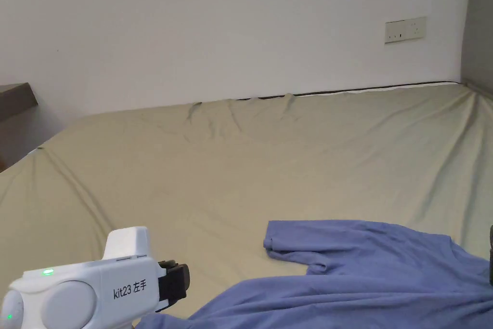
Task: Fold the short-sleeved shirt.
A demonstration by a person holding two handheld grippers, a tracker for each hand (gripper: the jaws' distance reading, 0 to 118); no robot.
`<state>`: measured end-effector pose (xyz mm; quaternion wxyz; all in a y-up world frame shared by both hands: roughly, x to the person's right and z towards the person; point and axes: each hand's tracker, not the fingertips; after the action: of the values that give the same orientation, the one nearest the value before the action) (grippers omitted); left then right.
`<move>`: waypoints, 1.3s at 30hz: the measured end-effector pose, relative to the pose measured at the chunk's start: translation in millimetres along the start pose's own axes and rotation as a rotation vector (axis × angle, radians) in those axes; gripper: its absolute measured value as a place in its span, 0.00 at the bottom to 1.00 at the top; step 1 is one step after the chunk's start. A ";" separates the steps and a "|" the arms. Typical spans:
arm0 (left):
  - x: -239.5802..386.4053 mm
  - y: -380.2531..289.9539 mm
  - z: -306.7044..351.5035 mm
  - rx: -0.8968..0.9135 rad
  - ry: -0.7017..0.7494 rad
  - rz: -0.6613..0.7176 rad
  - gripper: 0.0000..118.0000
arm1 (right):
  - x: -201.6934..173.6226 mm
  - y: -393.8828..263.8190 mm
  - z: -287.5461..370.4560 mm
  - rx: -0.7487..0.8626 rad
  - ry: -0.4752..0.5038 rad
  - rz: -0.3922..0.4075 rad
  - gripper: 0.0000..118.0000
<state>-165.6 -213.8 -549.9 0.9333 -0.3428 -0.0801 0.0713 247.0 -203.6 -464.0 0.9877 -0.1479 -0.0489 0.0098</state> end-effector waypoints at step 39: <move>-48.3 -37.0 -117.5 -0.185 0.003 0.168 0.04 | 139.3 -34.8 -100.6 -0.503 -0.186 -0.116 0.95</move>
<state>-186.6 -324.7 -619.1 0.8886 -0.4330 -0.0560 0.1408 395.8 -261.5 -536.5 0.9101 -0.3840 -0.1488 -0.0458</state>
